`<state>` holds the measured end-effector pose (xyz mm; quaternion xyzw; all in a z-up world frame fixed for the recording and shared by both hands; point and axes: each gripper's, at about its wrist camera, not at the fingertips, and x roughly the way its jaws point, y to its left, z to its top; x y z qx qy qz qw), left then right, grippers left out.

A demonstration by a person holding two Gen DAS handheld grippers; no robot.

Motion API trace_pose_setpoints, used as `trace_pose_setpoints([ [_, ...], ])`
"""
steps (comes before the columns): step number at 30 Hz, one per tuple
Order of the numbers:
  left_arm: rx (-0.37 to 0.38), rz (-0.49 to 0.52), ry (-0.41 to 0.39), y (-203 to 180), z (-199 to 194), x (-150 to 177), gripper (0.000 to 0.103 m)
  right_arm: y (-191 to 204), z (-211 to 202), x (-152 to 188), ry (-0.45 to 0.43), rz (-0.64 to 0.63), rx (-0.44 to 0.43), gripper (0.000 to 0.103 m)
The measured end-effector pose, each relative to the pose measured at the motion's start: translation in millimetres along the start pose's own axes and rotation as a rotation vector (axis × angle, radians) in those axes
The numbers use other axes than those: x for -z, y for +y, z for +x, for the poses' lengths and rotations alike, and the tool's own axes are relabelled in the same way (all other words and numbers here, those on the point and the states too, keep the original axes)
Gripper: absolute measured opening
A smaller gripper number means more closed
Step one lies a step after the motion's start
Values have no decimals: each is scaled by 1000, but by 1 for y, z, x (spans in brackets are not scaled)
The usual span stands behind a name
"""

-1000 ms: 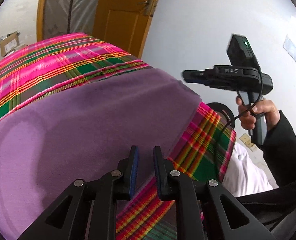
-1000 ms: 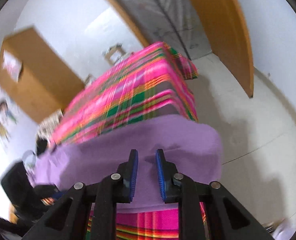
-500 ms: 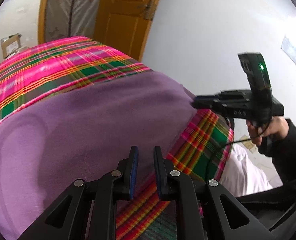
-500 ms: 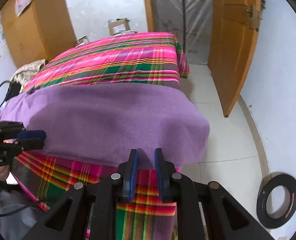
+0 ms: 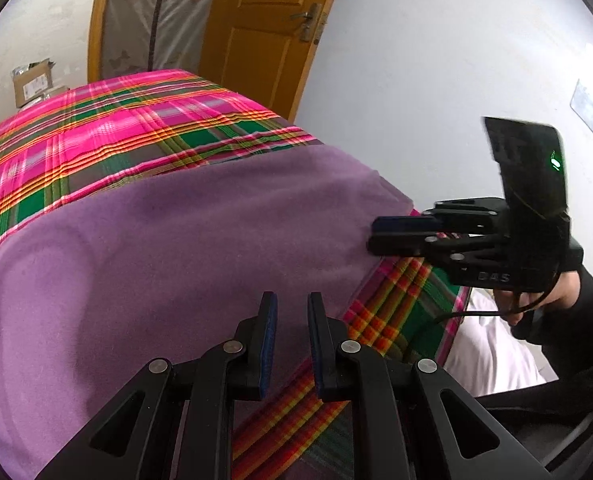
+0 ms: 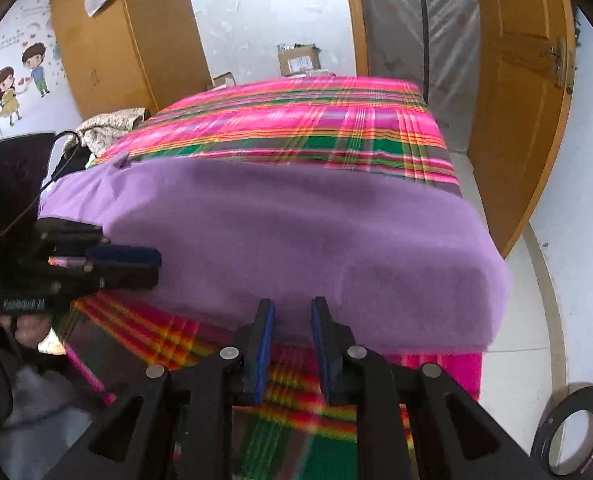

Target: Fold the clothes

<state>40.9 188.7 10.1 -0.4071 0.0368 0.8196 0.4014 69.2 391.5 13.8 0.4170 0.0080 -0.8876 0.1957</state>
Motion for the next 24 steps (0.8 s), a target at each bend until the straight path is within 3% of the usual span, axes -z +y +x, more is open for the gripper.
trace_pose_setpoints([
  [5,15,34,11,-6,0,5,16,-1,-6,-2,32,13,3,18],
  [8,21,43,14,-8,-2,7,16,-15,-16,-11,-45,107,7,19],
  [16,-43,13,-49,4,-18,4,16,-23,19,-41,-44,123,48,19],
  [18,-64,-9,-61,10,-21,3,16,-32,30,-44,-29,148,93,19],
  [20,-82,-26,-65,17,-23,3,16,-47,32,-43,-31,204,129,6],
  [23,-100,-50,-73,25,-27,4,16,-55,27,-44,-37,234,181,8],
  [24,-105,-57,-77,27,-29,4,16,-51,26,-45,-41,223,178,13],
])
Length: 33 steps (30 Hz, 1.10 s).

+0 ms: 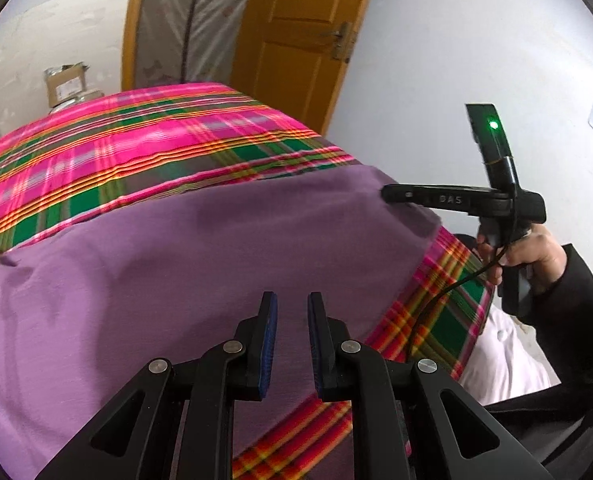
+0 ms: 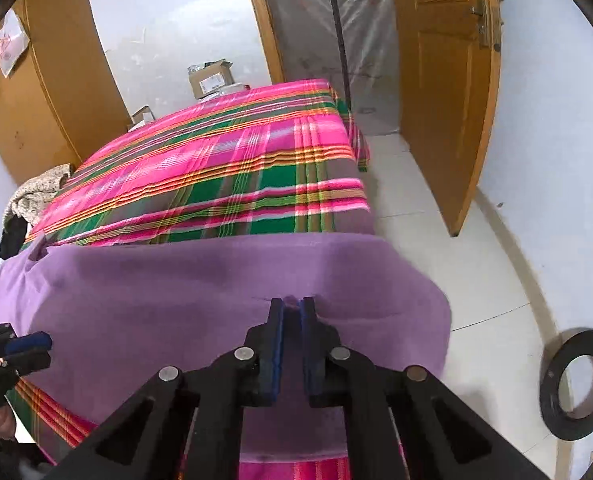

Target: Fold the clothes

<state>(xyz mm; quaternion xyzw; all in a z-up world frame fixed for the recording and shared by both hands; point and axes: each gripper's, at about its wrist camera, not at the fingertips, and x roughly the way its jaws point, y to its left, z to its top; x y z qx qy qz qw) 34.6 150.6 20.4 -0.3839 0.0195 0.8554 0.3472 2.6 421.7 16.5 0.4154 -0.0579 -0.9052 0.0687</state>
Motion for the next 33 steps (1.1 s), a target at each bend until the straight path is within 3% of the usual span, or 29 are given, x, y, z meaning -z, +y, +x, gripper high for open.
trace_pose_setpoints([
  [2,-10,-7,-10,4,-3,-1,16,13,-3,-1,-11,-33,-42,21],
  [6,-51,-44,-32,17,-8,-4,16,46,7,-6,10,-108,-109,21],
  [12,-149,-134,-51,49,-23,1,16,58,21,-18,29,-100,-73,20],
  [18,-258,-228,-98,88,-49,6,16,103,28,-32,26,-193,-193,20],
  [20,-285,-255,-108,100,-58,10,16,119,34,-36,30,-230,-231,23],
  [22,-314,-274,-116,111,-66,13,16,134,36,-39,30,-274,-264,32],
  [28,-349,-318,-120,135,-76,19,16,164,50,-56,45,-394,-320,40],
  [32,-341,-324,-109,141,-72,21,16,170,67,-58,130,-414,-345,39],
  [33,-341,-326,-105,141,-71,21,16,171,70,-58,142,-415,-344,25],
])
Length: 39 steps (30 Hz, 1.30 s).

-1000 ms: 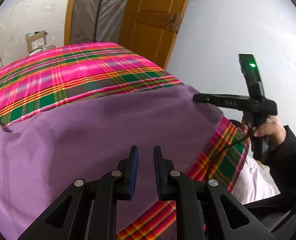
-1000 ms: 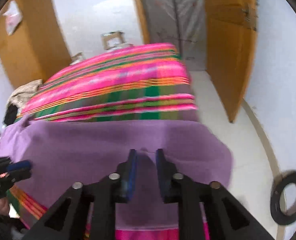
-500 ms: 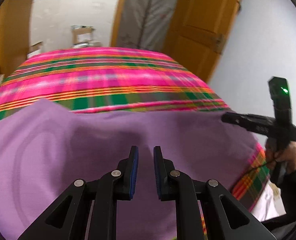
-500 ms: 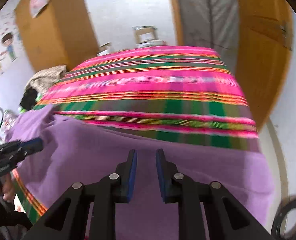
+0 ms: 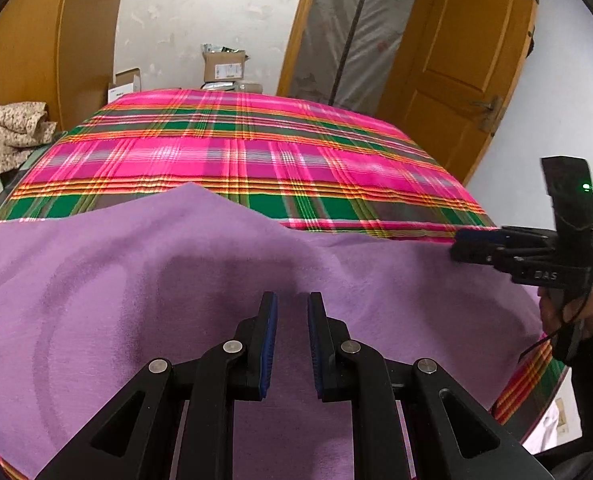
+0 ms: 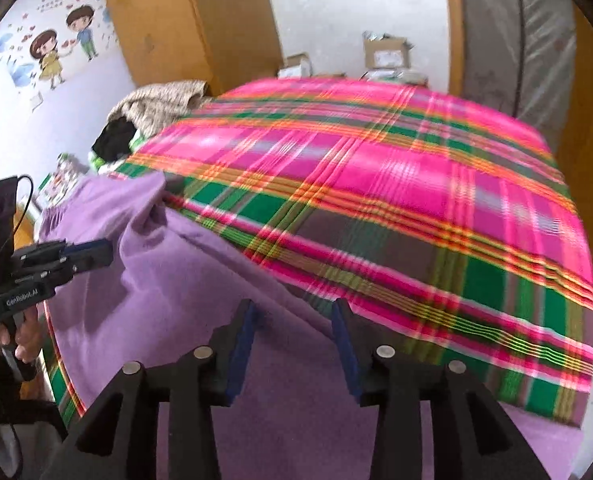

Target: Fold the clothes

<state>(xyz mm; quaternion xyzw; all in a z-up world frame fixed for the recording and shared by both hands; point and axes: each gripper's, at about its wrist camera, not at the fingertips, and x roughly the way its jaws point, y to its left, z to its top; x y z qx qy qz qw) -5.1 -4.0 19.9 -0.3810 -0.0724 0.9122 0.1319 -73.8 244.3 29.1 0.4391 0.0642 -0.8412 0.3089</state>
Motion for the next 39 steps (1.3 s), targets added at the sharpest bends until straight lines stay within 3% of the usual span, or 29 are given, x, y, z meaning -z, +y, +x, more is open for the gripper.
trace_pose_setpoints([
  [1,-2,-2,6,1,2,0,16,-3,2,1,3,12,12,2],
  [6,-15,-25,26,14,5,4,16,-23,-1,6,6,105,96,3],
  [9,-10,-33,23,19,5,6,16,-7,-14,-3,-57,75,42,5],
  [12,-8,-36,23,22,5,4,16,19,-10,-16,-65,7,-38,26],
  [20,-18,-46,2,33,-10,7,16,81,39,-45,23,-158,-157,28],
  [25,-17,-51,3,41,-15,10,19,93,72,-51,138,-204,-187,28],
  [29,-11,-53,14,46,-13,12,19,97,84,-49,170,-221,-186,32],
  [34,2,-53,26,49,-10,14,19,99,89,-52,168,-224,-178,32],
  [37,11,-57,27,50,-8,15,19,101,90,-52,163,-238,-162,14],
  [39,19,-62,23,51,-9,16,19,100,89,-52,153,-234,-163,7],
])
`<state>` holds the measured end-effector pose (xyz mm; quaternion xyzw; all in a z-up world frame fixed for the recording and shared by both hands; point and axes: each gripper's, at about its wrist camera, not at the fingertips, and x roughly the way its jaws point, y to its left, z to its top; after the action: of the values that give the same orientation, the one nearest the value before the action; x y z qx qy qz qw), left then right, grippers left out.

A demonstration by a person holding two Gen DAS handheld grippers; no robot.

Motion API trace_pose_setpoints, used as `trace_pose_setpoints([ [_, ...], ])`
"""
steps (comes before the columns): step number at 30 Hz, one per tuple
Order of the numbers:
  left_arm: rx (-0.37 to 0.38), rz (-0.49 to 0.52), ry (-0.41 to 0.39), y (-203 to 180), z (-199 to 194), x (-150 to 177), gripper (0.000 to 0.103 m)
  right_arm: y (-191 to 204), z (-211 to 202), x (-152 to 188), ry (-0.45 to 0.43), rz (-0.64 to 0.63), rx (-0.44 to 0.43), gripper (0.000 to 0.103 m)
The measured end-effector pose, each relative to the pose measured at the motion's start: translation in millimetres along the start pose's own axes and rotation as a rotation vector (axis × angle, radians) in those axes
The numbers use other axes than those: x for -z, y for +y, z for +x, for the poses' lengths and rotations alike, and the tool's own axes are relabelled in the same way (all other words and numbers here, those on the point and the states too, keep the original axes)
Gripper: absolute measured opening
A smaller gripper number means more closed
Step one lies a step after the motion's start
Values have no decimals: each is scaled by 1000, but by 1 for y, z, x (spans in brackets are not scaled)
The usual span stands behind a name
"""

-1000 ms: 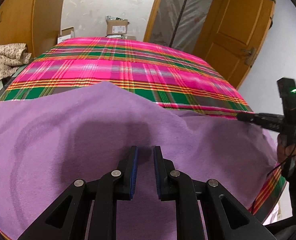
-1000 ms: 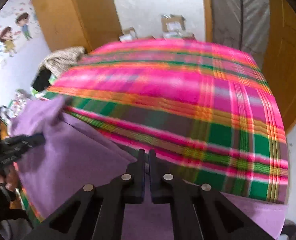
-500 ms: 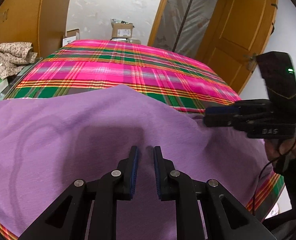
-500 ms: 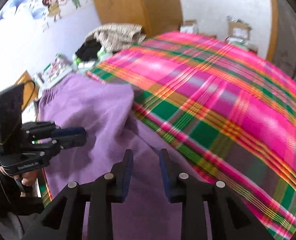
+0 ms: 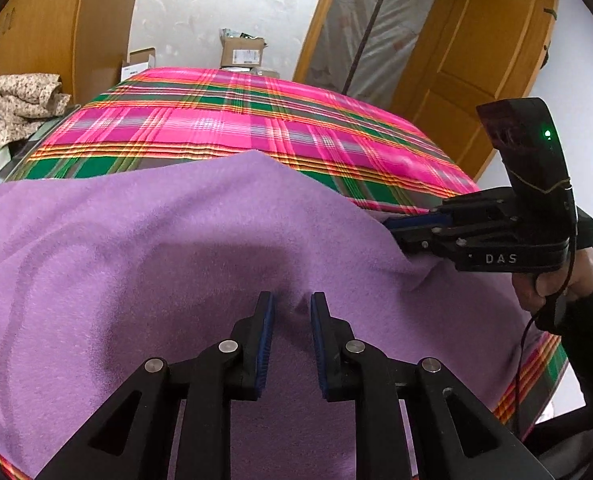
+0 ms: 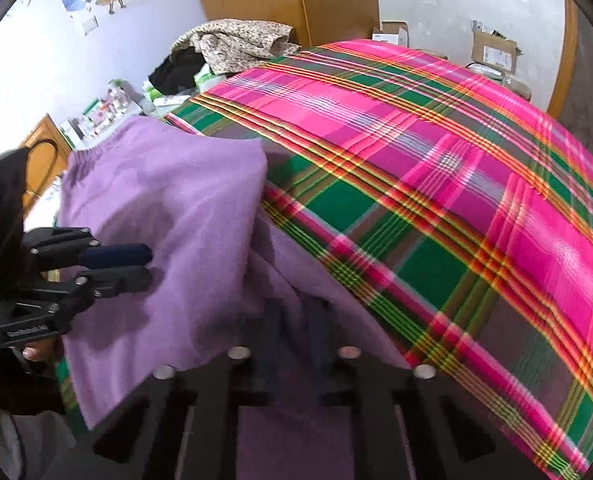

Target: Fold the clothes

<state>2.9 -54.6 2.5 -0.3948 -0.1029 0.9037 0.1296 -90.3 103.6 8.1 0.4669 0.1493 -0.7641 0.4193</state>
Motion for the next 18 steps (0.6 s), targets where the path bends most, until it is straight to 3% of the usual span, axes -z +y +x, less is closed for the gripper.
trace_pose_setpoints([
  [5,10,-5,-6,3,-1,2,19,-17,-15,3,-78,88,-20,6],
  [10,16,-10,-9,3,-1,2,19,-43,-7,7,-71,229,-49,6],
  [16,30,-22,-12,6,-2,2,19,-38,-11,2,-89,227,-35,10],
  [18,29,-21,-12,6,-2,2,19,-28,-12,-3,-84,169,-26,14],
])
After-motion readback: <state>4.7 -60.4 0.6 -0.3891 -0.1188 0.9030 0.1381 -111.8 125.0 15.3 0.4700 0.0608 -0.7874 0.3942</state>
